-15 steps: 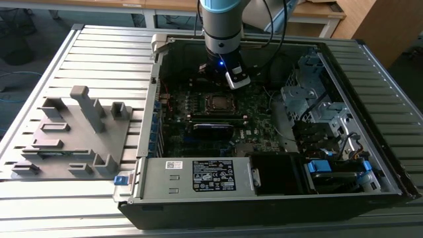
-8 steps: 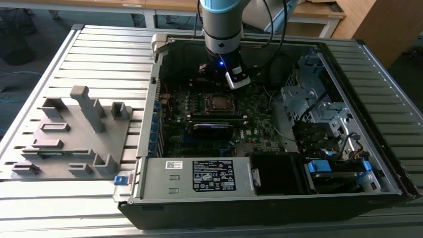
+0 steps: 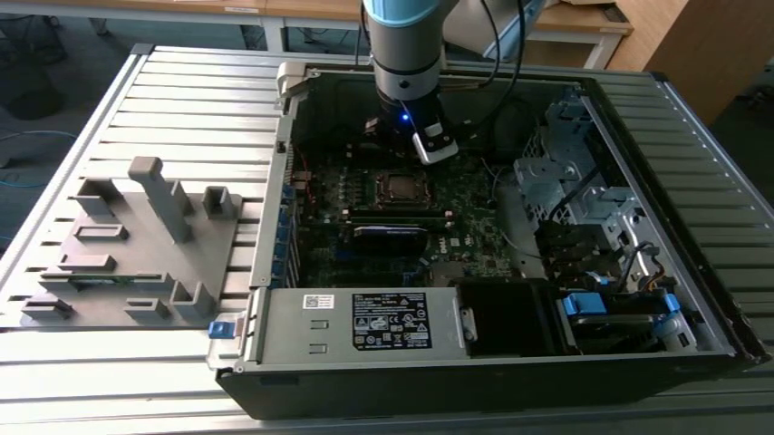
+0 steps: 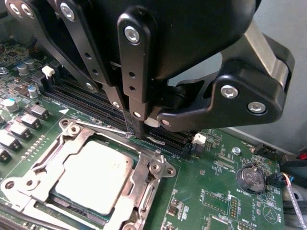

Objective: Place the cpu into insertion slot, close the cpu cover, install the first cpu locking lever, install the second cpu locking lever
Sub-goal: 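Install the first cpu locking lever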

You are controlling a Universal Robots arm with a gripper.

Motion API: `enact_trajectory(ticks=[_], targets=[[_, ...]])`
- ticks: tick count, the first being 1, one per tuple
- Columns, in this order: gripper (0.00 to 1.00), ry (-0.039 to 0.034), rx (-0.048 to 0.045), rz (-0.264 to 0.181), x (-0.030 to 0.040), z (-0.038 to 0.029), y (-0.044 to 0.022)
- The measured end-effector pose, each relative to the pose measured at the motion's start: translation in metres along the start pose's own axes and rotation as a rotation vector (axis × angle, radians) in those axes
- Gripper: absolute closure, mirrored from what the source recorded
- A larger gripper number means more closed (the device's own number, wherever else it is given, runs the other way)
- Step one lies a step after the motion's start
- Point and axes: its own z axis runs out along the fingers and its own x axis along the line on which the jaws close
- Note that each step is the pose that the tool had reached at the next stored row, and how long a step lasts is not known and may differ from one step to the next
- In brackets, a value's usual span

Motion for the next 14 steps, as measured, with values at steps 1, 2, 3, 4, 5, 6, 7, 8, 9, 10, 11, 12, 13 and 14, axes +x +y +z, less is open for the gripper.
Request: enact_trajectory(ticks=[1, 2, 3, 4, 5, 6, 7, 8, 9, 10, 11, 12, 13, 14], targets=[[0.90, -0.0003, -0.0001, 0.000, 0.0000, 0.0000, 0.0000], [0.90, -0.0005, -0.0002, 0.000, 0.0000, 0.0001, 0.0000], [0.90, -0.0007, -0.0003, 0.000, 0.0001, 0.0001, 0.0000], [0.90, -0.0010, -0.0004, 0.000, 0.0002, 0.0002, 0.0000], [0.90, -0.0012, -0.0004, 0.000, 0.0005, 0.0002, 0.0000], [0.90, -0.0012, -0.0004, 0.000, 0.0006, 0.0002, 0.0000], [0.90, -0.0012, -0.0005, 0.000, 0.0007, 0.0002, 0.0000], [0.90, -0.0012, -0.0004, 0.000, 0.0008, 0.0001, 0.0000], [0.90, -0.0013, -0.0004, 0.000, 0.0011, 0.0001, 0.0000], [0.90, -0.0012, -0.0003, 0.000, 0.0013, 0.0001, 0.0000], [0.90, -0.0012, -0.0004, 0.000, 0.0013, 0.0001, 0.0000], [0.90, -0.0013, -0.0003, 0.000, 0.0014, 0.0001, 0.0000], [0.90, -0.0014, -0.0003, 0.000, 0.0017, 0.0000, 0.0000], [0.90, -0.0016, -0.0003, 0.000, 0.0019, 0.0001, 0.0001]])
